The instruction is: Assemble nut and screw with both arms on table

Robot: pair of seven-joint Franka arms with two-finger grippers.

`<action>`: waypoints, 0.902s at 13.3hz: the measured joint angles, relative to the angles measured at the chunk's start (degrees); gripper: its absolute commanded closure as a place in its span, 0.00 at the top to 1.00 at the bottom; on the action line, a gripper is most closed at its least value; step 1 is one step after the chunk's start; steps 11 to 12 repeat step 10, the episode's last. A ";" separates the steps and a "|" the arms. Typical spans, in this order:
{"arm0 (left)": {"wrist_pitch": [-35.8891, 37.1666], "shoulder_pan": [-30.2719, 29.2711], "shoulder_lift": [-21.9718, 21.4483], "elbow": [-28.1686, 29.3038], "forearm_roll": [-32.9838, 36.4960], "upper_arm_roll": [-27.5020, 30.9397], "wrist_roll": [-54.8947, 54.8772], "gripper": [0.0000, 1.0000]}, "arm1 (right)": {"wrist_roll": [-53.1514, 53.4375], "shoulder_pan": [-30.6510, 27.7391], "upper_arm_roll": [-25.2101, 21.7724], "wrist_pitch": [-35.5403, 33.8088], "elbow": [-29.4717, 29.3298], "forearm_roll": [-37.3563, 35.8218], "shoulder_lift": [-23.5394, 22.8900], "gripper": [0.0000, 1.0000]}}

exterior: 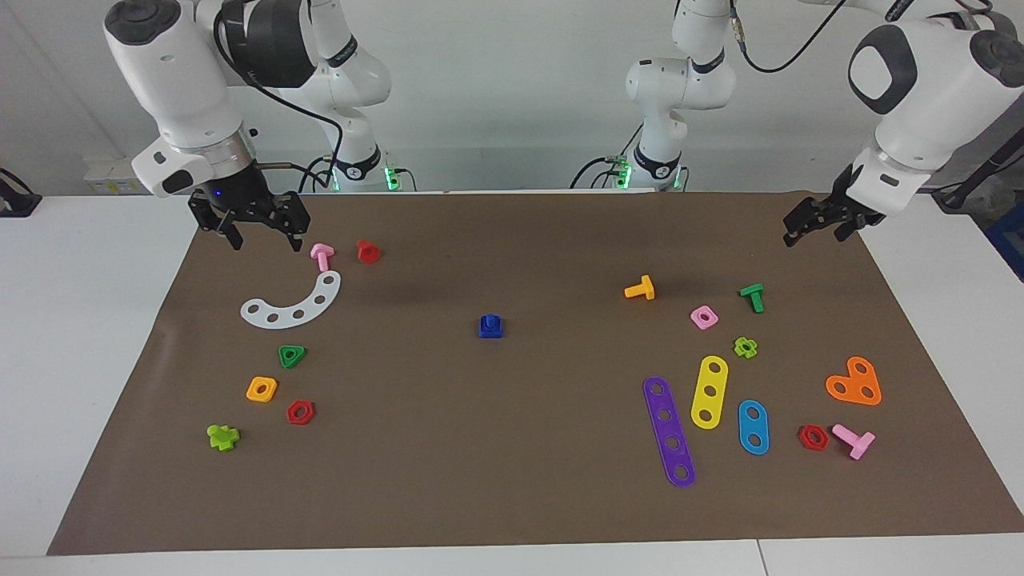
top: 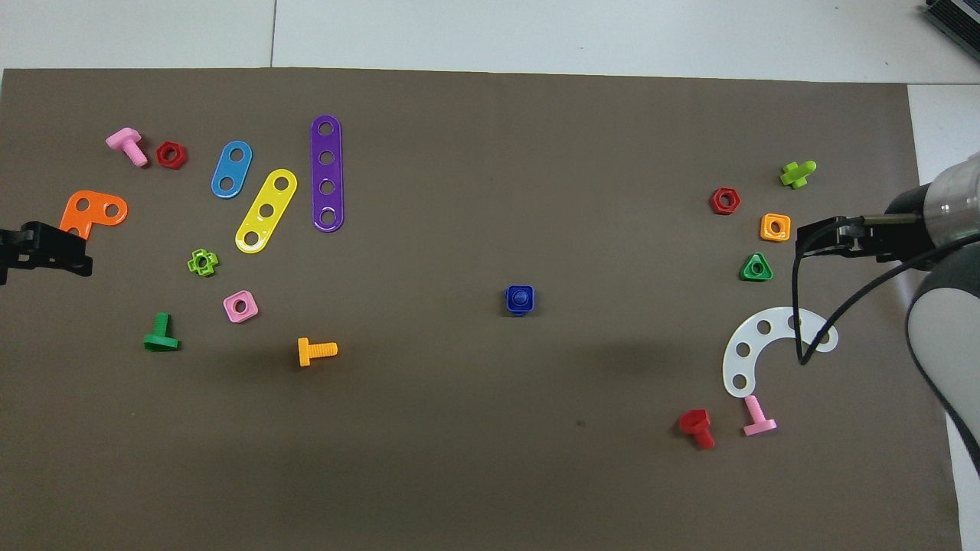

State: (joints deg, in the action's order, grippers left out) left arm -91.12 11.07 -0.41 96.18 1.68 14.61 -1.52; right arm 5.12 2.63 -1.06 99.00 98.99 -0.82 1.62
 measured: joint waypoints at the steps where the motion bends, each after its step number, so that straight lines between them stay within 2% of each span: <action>1: 0.07 0.03 -1.57 0.17 1.07 -0.78 0.00 1.00 | 0.00 0.00 0.00 0.00 0.00 0.12 0.00 0.97; 4: 0.05 0.25 -3.46 -1.23 1.89 -3.11 0.08 1.00 | 0.00 0.00 0.00 0.00 0.05 0.21 0.00 0.97; 12: -2.99 0.53 -3.34 -2.31 1.89 -5.14 0.08 1.00 | 0.00 0.00 0.01 -0.02 0.11 0.23 0.00 0.97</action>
